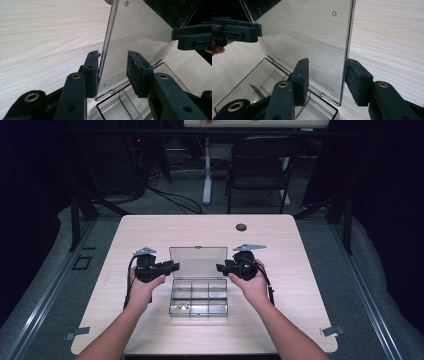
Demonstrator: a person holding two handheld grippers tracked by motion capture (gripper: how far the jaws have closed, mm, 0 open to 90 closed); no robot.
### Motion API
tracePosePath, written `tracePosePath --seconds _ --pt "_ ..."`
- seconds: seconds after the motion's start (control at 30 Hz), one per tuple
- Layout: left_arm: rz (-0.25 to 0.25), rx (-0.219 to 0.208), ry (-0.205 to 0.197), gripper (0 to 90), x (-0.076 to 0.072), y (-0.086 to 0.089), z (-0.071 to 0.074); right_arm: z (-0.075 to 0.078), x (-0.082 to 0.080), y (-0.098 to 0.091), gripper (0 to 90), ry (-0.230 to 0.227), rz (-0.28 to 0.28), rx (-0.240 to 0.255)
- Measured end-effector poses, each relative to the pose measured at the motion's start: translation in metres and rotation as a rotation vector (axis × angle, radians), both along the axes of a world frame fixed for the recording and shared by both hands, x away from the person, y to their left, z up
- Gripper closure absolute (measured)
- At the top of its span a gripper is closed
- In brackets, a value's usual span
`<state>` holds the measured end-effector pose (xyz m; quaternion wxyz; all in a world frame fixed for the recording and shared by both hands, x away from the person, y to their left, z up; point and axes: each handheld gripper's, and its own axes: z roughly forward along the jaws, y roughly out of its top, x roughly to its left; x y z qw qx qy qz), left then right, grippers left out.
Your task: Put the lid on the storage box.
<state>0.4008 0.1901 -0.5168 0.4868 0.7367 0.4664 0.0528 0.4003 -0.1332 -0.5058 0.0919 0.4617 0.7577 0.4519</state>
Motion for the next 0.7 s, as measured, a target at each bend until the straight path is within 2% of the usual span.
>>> tracePosePath --seconds 0.33,0.7 --pt "-0.012 -0.004 -0.026 62.4 -0.008 0.002 0.007 0.004 -0.008 0.003 56.1 -0.027 0.008 -0.039" --pt "-0.025 0.011 -0.045 62.1 -0.018 0.001 0.013 0.008 -0.017 0.006 56.2 -0.053 0.021 -0.087"
